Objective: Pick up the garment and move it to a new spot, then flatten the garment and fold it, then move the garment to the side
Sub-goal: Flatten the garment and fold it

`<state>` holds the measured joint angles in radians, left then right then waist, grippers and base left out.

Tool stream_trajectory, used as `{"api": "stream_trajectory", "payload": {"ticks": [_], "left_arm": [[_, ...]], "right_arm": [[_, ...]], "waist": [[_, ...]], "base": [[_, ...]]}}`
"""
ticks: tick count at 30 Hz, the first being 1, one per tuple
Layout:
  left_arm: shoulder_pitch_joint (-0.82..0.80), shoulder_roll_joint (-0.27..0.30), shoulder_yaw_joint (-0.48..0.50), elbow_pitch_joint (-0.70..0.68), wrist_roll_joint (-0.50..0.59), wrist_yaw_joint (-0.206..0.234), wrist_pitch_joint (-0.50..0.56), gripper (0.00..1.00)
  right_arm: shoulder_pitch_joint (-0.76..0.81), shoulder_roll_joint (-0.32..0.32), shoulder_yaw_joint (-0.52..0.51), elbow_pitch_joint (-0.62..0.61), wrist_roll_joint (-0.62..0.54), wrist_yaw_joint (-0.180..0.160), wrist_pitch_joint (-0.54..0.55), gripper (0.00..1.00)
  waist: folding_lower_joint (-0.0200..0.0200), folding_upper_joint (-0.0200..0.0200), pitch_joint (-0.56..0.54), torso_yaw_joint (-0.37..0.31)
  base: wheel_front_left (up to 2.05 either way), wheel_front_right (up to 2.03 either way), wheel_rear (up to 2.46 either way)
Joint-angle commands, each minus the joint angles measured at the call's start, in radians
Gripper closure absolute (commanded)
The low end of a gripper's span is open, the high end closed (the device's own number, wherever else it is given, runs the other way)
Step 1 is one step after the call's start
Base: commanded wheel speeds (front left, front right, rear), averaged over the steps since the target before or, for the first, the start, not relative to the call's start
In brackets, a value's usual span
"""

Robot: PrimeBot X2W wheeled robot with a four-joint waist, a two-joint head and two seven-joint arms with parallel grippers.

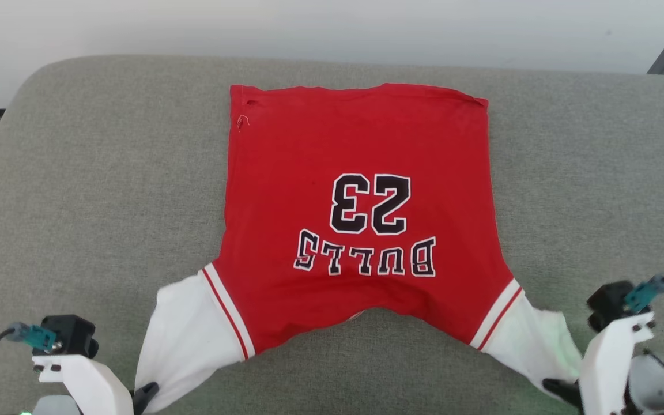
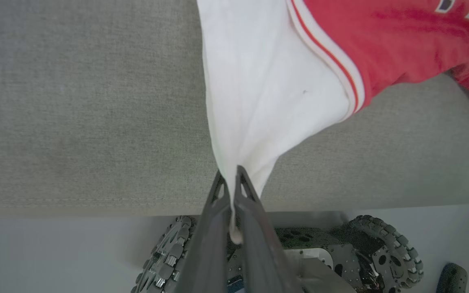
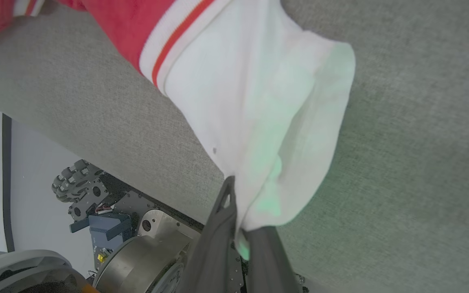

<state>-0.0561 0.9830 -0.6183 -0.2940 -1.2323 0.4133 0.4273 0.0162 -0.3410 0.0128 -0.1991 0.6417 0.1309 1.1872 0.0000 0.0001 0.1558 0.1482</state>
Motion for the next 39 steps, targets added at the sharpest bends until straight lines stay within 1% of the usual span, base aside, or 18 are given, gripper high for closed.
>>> {"api": "stream_trajectory", "payload": {"ticks": [1,4,5,6,7,8,12,15,16,17,19,21,23,24,25,28,34,39], "left_arm": [[0.015,-0.014,-0.008,0.025,-0.003,-0.013,-0.011,1.00],[0.006,-0.052,-0.014,0.074,-0.002,-0.048,-0.036,1.00],[-0.004,-0.067,-0.012,0.090,-0.002,-0.060,-0.048,1.00],[-0.014,-0.077,-0.013,0.108,0.002,-0.074,-0.056,1.00],[-0.023,-0.090,-0.016,0.122,0.006,-0.088,-0.064,1.00],[-0.031,-0.100,-0.017,0.133,0.009,-0.101,-0.071,1.00],[-0.063,-0.125,-0.016,0.165,0.031,-0.140,-0.098,1.00],[-0.077,-0.130,-0.015,0.177,0.038,-0.156,-0.107,1.00],[-0.077,-0.130,-0.015,0.177,0.038,-0.156,-0.107,1.00],[-0.089,-0.135,-0.011,0.178,0.035,-0.165,-0.113,1.00],[-0.094,-0.140,-0.008,0.179,0.039,-0.173,-0.123,1.00],[-0.106,-0.146,-0.006,0.178,0.043,-0.179,-0.130,1.00],[-0.116,-0.151,-0.009,0.178,0.048,-0.187,-0.131,1.00],[-0.124,-0.154,-0.010,0.179,0.051,-0.190,-0.130,1.00],[-0.131,-0.156,-0.010,0.179,0.054,-0.193,-0.130,1.00],[-0.155,-0.166,-0.009,0.183,0.060,-0.204,-0.132,1.00],[-0.212,-0.192,-0.025,0.191,0.086,-0.232,-0.124,1.00],[-0.258,-0.225,-0.044,0.205,0.099,-0.262,-0.116,1.00]], "right_arm": [[0.023,0.012,0.007,-0.009,-0.021,0.000,-0.010,1.00],[0.032,0.024,0.032,0.021,-0.044,0.000,-0.062,1.00],[0.027,0.019,0.039,0.035,-0.059,0.000,-0.088,0.96],[0.022,0.016,0.048,0.050,-0.069,0.000,-0.114,0.73],[0.013,0.015,0.060,0.062,-0.080,0.000,-0.140,0.29],[0.005,0.009,0.067,0.068,-0.090,0.000,-0.158,0.00],[-0.024,-0.031,0.087,0.032,-0.096,0.000,-0.188,0.00],[-0.046,-0.037,0.050,-0.036,-0.100,0.000,-0.191,0.00],[-0.046,-0.037,0.050,-0.036,-0.100,0.000,-0.191,0.00],[-0.069,-0.018,0.019,-0.093,-0.105,0.000,-0.184,0.00],[-0.106,-0.007,-0.009,-0.138,-0.126,0.000,-0.189,0.00],[-0.160,0.022,-0.034,-0.159,-0.158,0.000,-0.206,0.00],[-0.228,0.051,-0.050,-0.144,-0.196,0.000,-0.226,0.00],[-0.264,0.079,-0.059,-0.122,-0.201,0.000,-0.235,0.00],[-0.304,0.092,-0.060,-0.097,-0.213,0.000,-0.245,0.00],[-0.435,0.101,-0.052,0.010,-0.240,0.000,-0.291,0.00],[-0.692,0.072,-0.040,0.314,-0.314,0.000,-0.422,0.00],[-0.870,0.044,-0.054,0.578,-0.389,0.000,-0.439,0.00]], "waist": [[0.0000,-0.0001,0.010,0.004],[0.0000,-0.0001,0.021,0.003],[0.0000,-0.0001,0.025,0.004],[0.0000,-0.0001,0.029,0.004],[0.0000,-0.0001,0.032,0.005],[0.0000,-0.0001,0.038,0.005],[0.0000,-0.0001,0.053,0.006],[0.0000,-0.0001,0.065,0.008],[0.0000,-0.0001,0.065,0.008],[0.0000,-0.0001,0.075,0.012],[0.0000,-0.0001,0.086,0.016],[0.0000,-0.0001,0.100,0.023],[0.0000,-0.0001,0.115,0.033],[0.0000,-0.0001,0.122,0.038],[0.0000,-0.0001,0.130,0.043],[0.0000,-0.0001,0.156,0.068],[0.0000,-0.0001,0.204,0.132],[0.0000,-0.0001,0.249,0.189]], "base": [[0.00,0.00,0.00],[0.00,0.00,0.00],[0.00,0.00,0.00],[0.00,0.00,0.00],[0.00,0.00,0.00],[0.00,0.00,0.00],[0.00,0.00,0.00],[0.00,0.00,0.00],[0.00,0.00,0.00],[0.00,0.00,0.00],[0.00,0.00,0.00],[0.00,0.00,0.00],[0.00,0.00,0.00],[0.00,0.00,0.00],[0.00,0.00,0.00],[0.00,0.00,0.00],[0.00,0.00,0.00],[0.00,0.00,0.00]]}}
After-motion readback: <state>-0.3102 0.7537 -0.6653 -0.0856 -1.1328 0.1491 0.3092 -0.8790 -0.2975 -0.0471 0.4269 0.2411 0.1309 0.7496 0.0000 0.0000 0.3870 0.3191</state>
